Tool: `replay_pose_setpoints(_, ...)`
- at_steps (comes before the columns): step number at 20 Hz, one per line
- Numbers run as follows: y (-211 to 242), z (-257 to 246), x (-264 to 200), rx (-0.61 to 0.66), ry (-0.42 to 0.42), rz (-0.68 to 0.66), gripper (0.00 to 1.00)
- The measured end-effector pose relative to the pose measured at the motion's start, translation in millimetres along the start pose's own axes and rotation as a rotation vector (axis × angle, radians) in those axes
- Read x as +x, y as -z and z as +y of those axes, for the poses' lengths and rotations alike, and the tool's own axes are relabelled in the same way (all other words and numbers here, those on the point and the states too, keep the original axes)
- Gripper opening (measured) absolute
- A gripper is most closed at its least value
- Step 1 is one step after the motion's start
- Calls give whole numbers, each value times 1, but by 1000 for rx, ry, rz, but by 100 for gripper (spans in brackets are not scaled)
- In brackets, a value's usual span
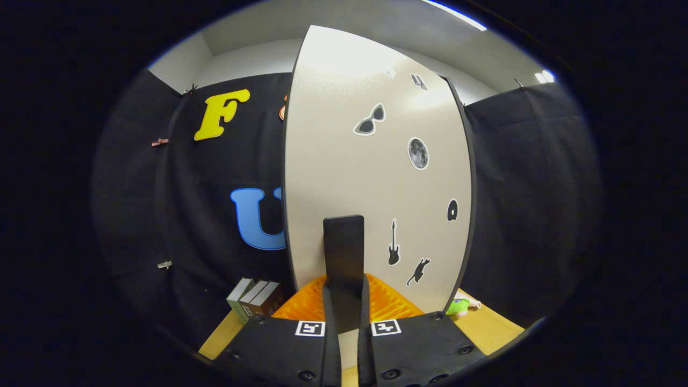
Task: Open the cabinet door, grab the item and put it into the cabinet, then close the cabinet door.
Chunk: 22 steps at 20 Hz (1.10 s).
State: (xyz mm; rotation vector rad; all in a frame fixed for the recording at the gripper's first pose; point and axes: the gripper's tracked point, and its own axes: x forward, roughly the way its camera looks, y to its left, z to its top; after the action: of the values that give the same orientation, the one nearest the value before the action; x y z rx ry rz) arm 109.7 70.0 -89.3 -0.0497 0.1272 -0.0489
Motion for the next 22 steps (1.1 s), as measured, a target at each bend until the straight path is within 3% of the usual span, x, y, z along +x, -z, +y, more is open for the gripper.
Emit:
replay_pose_setpoints(5,-1,-15,-17,26,-52,-3,16)
replay_pose_setpoints(12,-6,-46,-45,5,-242,-9,16)
replay_pose_setpoints(16,-8,-72,-57,5,-308,-19,16)
replay_pose_setpoints(22,-7,-112,-60,20,-292,-30,15)
